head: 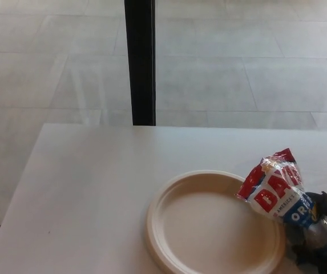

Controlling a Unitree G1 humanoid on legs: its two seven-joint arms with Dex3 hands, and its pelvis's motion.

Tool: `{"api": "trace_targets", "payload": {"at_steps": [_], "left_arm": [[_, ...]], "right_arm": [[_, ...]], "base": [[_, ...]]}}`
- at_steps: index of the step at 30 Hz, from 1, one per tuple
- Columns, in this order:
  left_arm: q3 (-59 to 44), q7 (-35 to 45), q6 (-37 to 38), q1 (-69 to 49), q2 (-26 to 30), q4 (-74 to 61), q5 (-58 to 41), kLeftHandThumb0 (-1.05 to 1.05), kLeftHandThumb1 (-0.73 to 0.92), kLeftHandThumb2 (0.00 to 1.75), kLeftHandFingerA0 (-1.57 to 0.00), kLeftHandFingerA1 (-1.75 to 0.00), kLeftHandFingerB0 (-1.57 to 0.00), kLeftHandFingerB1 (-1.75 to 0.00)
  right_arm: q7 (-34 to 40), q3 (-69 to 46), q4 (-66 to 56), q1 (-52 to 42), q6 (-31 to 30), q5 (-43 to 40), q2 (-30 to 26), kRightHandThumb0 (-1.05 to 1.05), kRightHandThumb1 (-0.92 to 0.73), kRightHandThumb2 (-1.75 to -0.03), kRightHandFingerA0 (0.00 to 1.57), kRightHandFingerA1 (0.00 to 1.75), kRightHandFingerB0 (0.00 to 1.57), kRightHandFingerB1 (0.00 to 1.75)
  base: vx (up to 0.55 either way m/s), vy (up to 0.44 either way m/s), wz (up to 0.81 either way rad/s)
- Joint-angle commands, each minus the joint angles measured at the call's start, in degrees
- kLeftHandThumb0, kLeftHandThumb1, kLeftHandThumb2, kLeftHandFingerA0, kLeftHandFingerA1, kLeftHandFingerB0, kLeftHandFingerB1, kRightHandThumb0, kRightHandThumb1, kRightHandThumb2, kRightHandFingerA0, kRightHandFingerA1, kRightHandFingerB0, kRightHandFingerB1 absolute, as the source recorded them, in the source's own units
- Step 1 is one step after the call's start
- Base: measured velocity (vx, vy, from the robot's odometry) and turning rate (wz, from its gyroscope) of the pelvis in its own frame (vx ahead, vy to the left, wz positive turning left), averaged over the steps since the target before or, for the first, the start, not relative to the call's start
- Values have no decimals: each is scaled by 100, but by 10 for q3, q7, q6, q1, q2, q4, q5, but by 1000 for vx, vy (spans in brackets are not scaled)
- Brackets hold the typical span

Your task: The robot uses its right hand to pick up a bag of sunflower seeds kept in the middle of the desk and tilts it over a plate kept next to it to pour out a few seeds and then puts the bag of seeds back on the desk

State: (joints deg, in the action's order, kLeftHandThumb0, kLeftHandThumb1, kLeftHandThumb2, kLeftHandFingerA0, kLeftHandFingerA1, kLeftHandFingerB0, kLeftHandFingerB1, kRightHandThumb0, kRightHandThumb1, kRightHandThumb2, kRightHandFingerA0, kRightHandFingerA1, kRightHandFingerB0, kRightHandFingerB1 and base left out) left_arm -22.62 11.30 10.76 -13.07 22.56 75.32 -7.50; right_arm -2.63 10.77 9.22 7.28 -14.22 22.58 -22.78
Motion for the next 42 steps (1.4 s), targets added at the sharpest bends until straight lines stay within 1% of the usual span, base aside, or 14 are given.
{"api": "trace_targets", "payload": {"at_steps": [1, 2, 3, 12, 13, 16, 17, 18, 20, 22, 24, 35, 39, 42], "left_arm": [[8, -10, 7, 1, 12, 2, 9, -83, 78, 64, -48, -49, -42, -35], [10, -7, 9, 0, 13, 3, 11, -82, 60, 101, -42, -58, -36, -50], [9, -4, 8, 0, 13, 4, 8, -82, 76, 63, -49, -50, -44, -36], [3, -4, 6, 4, 9, 2, -1, -80, 75, 63, -48, -51, -47, -37], [-1, -1, 4, 4, 8, 4, -4, -82, 74, 63, -48, -52, -49, -38], [6, -8, 10, 2, 7, 4, 6, -82, 75, 63, -48, -51, -49, -38], [7, -9, 8, 2, 8, 4, 7, -82, 75, 63, -48, -49, -48, -37], [9, -9, 7, 2, 9, 3, 8, -83, 75, 64, -46, -49, -48, -37], [10, -9, 7, 2, 9, 3, 8, -83, 75, 64, -46, -49, -48, -37], [13, -2, 19, -7, 9, 2, 10, -84, 76, 64, -46, -51, -48, -37], [10, -1, 18, -7, 9, 1, 7, -85, 74, 63, -47, -53, -50, -38], [4, 0, 8, -4, 9, 1, 0, -81, 74, 63, -47, -50, -51, -38], [13, -2, 16, -9, 12, 3, 10, -81, 77, 64, -46, -47, -48, -37], [13, -9, 8, -6, 12, 7, 12, -82, 75, 64, -49, -48, -51, -37]], "right_arm": [[-30, 19, 0, -10, -52, 24, -5, -38, -65, -60, 114, 100, 26, 30], [-32, 24, 2, -13, -51, 27, -9, -33, -65, -60, 117, 104, 28, 31], [-28, 29, 7, -17, -41, 33, -14, -25, -68, -60, 112, 114, 33, 33], [-26, 48, 22, -25, -26, 50, -33, -22, -69, -73, 100, 123, 43, 44], [-16, 58, 33, -26, -18, 65, -38, -23, -72, -81, 77, 155, 90, 70], [-12, 58, 38, -25, -8, 64, -37, -21, -66, -95, 84, 157, 101, 76], [-6, 56, 38, -28, 0, 62, -37, -23, -57, -110, 92, 162, 107, 99], [-5, 53, 40, -31, 10, 57, -37, -22, -53, -120, 100, 155, 105, 119], [-5, 52, 41, -32, 14, 56, -38, -22, -53, -120, 100, 155, 105, 119], [15, 36, 42, -44, 35, 37, -24, -25, -55, -119, 91, 172, 80, 154], [28, 29, 47, -48, 49, 36, -18, -25, -56, -116, 87, 175, 77, 160], [168, -23, 106, -67, 244, 27, 16, -28, -81, -76, 82, 175, 66, 162], [172, -30, 110, -70, 265, 19, 22, -27, -79, -77, 80, 175, 63, 164], [189, -40, 120, -68, 303, 12, 24, -22, -70, -92, 78, 175, 63, 167]], "base": [[0, 0, 0], [0, 0, 0], [0, 0, 0], [0, 0, 0], [0, 0, 0], [0, 0, 0], [0, 0, 0], [0, 0, 0], [0, 0, 0], [0, 0, 0], [0, 0, 0], [0, 0, 0], [0, 0, 0], [0, 0, 0]]}}
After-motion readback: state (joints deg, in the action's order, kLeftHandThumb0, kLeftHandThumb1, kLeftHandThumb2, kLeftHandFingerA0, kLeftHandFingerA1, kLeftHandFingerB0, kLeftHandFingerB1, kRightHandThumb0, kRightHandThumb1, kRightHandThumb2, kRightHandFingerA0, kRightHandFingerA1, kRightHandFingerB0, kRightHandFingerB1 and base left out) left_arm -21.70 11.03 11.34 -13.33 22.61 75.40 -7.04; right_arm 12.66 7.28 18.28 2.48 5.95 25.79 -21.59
